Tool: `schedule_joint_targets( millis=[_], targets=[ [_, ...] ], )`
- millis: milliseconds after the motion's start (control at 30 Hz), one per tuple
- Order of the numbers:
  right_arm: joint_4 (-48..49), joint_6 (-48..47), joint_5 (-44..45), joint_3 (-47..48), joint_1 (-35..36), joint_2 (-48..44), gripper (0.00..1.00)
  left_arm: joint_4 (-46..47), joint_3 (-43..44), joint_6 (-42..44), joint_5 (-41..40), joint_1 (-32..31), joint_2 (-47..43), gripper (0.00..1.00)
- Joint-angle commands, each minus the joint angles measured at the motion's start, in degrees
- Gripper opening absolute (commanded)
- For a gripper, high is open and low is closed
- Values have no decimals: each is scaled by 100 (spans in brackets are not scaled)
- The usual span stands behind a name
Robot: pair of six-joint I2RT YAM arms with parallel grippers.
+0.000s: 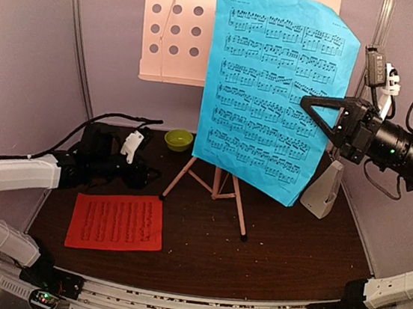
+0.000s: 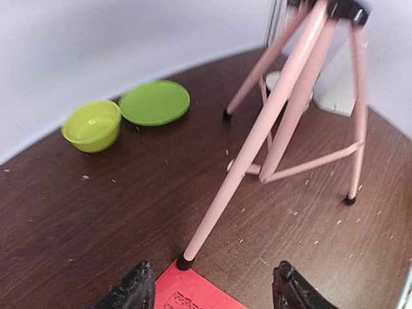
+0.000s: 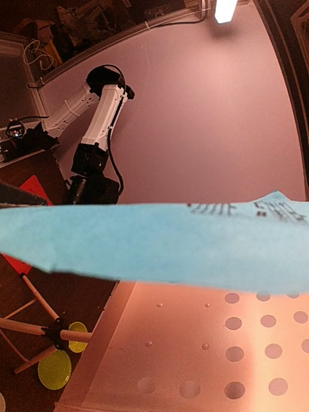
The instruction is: Set up the instrument practice props
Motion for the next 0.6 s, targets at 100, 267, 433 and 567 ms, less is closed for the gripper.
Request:
schedule_joint_targets(
  millis=[100,267,433,567],
  targets=[
    [-43,-344,596,743,-46,203,0,-1195,-183,-821,-1247,5,-2068,65],
    [-148,-425,187,1364,-275,651,0,-1810,733,-813,-1949,1,-2687,64],
    [-411,-509,80,2011,-445,1118,0,-2187,2036,-638,-1877,-105,-2656,63],
    [-651,-508,149,2587,-549,1480,0,-2287,3005,-383,-1689,-471,-2397,60]
  ],
)
